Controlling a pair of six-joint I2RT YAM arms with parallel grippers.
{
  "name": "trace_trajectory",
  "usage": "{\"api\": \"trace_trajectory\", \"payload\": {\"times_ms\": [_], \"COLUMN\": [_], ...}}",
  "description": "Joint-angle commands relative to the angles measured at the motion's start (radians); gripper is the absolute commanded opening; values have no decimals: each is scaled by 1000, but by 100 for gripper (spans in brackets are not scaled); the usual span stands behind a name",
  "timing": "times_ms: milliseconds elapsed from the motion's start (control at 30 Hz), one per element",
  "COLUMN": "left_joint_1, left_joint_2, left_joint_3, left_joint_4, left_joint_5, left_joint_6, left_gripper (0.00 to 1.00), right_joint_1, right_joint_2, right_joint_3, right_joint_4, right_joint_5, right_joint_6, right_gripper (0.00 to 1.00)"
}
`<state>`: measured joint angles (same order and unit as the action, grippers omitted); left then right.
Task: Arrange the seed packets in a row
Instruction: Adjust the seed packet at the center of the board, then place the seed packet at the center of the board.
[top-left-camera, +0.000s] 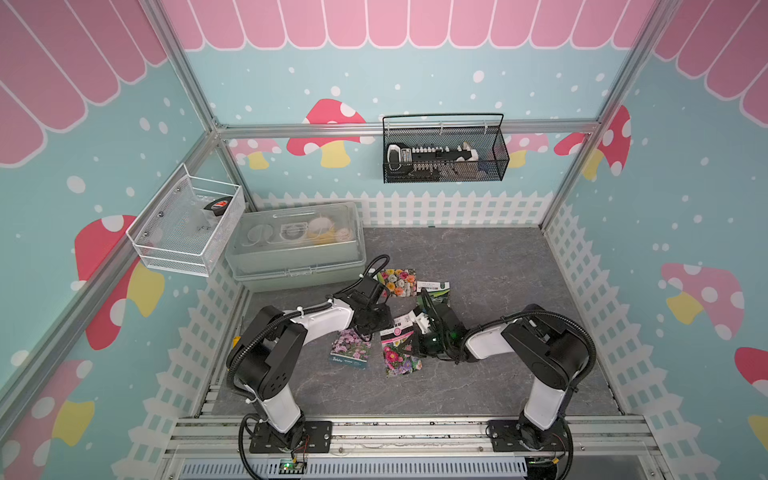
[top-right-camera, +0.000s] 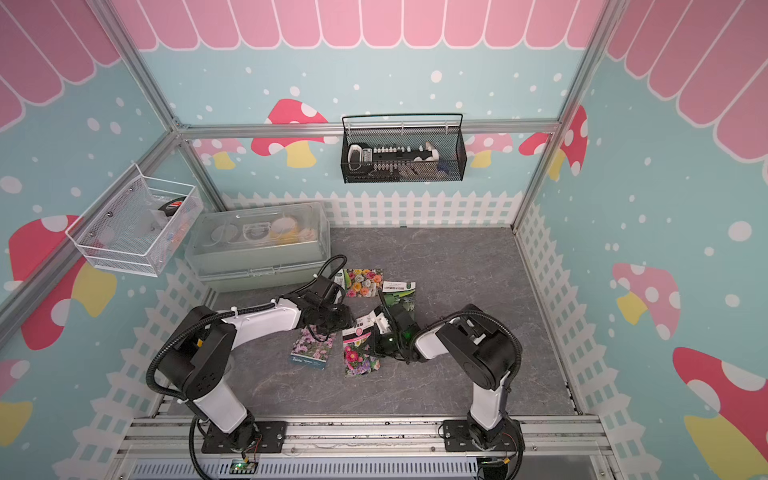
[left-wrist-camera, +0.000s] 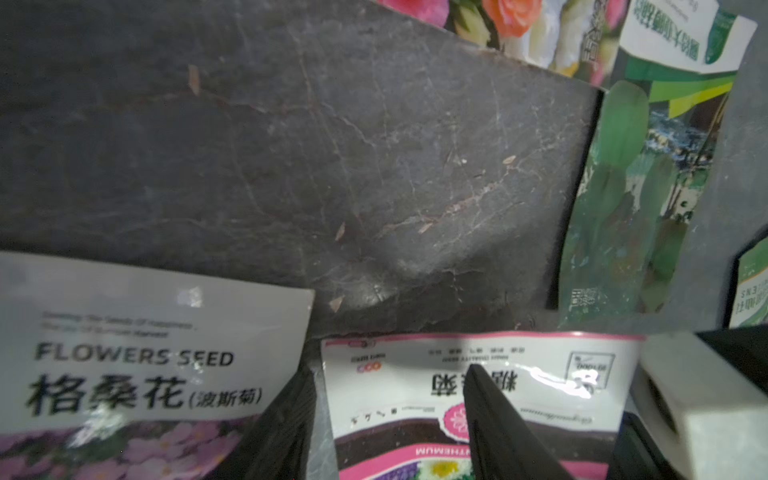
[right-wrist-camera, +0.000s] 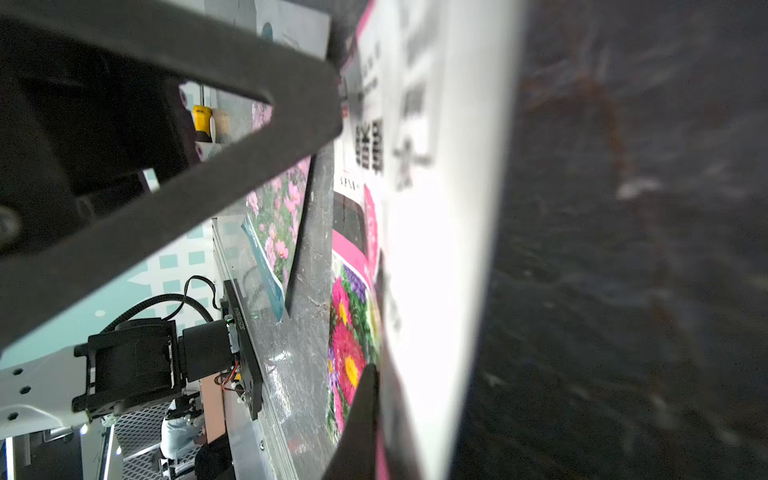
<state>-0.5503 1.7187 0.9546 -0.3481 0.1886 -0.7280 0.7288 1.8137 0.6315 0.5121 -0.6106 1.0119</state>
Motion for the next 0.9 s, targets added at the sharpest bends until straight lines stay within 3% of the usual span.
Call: {"api": "trace_trajectory", "payload": {"times_ms": [0, 233, 500, 867], "left_joint_1": [13, 14, 14, 17], "left_joint_2": [7, -39, -213, -327], "left_joint_3": [23, 22, 3, -15], "left_joint_4": [-11, 1, 31, 3], "left_joint_5": [-20, 2, 5, -14], "left_joint_6": [9, 10, -14, -31], "left_gripper": [58, 58, 58, 58], "right_joint_1": [24, 24, 24, 59], "right_joint_2": [18, 31, 58, 71], "right_joint_3": [-6, 9, 31, -62], "right_joint_4": [-39, -23, 12, 195], "right_joint_5": [38, 51, 71, 222], "right_joint_6": [38, 37, 71, 273], "right_gripper": [0, 0, 0, 0]}}
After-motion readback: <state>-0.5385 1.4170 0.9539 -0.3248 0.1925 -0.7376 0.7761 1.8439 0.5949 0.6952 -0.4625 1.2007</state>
